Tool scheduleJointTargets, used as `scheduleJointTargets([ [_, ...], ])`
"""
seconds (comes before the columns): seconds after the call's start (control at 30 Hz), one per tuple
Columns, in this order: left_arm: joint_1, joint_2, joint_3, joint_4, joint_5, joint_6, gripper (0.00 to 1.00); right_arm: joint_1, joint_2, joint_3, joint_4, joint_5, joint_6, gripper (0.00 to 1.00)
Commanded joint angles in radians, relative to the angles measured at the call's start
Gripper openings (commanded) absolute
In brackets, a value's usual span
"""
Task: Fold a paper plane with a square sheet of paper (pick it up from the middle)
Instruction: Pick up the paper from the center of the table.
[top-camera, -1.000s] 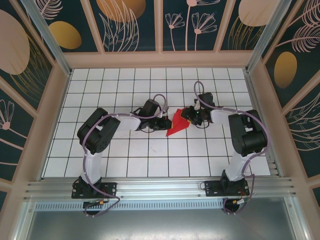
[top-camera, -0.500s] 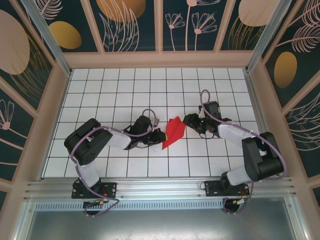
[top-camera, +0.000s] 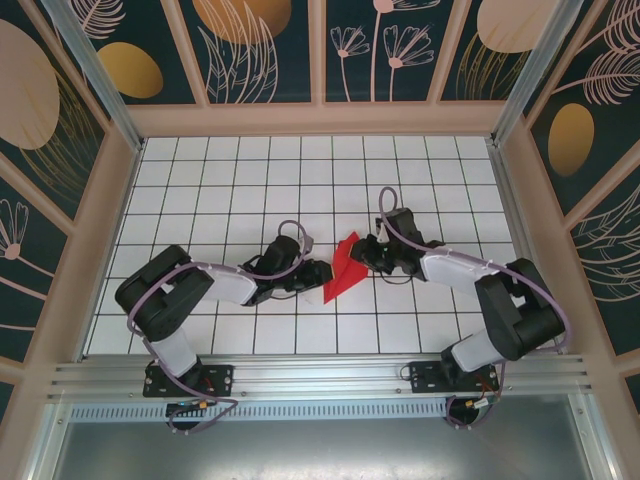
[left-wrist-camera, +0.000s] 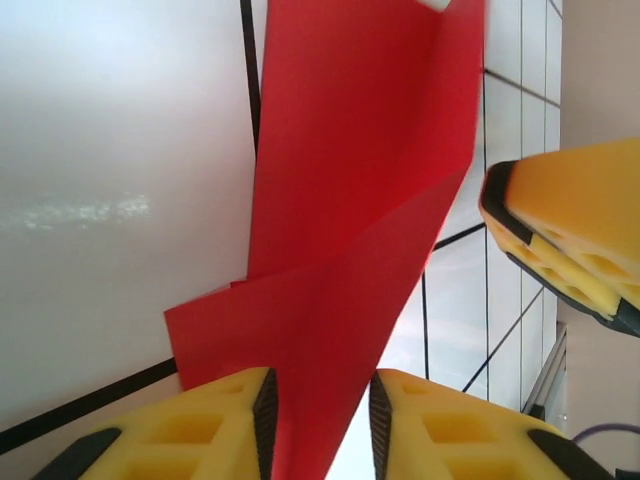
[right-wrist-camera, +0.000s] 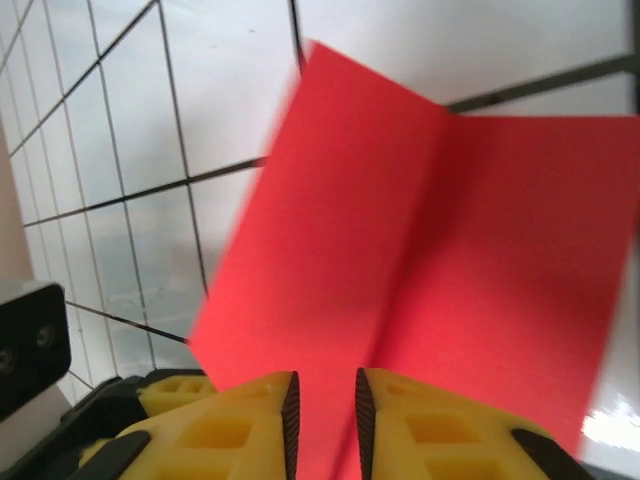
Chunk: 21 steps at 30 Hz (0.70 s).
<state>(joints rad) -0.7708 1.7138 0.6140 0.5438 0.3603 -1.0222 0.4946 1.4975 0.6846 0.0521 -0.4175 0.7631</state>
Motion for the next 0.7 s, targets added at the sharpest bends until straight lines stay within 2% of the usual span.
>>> scheduleJointTargets([
  [0.0,0.0,-0.062,-0.002,-0.048,-0.045,0.031,0.34,0.013,0.059,0.058,0.073,-0.028,0.005,0.23],
  [0.1,-0.001,-0.086,0.001,-0.064,-0.033,0.05,0.31,0.016,0.109,0.081,0.086,-0.034,0.011,0.2],
  [0.2,-0.001,-0.11,0.0,-0.046,0.012,0.068,0.19,0.015,0.152,0.089,0.097,-0.025,0.014,0.19],
  [0.3,-0.002,-0.111,0.019,-0.042,0.07,0.095,0.13,0.016,0.191,0.094,0.117,-0.03,0.019,0.19],
  [0.67,-0.002,0.061,0.134,-0.075,0.167,0.162,0.14,0.018,0.221,0.102,0.051,0.028,0.014,0.18],
])
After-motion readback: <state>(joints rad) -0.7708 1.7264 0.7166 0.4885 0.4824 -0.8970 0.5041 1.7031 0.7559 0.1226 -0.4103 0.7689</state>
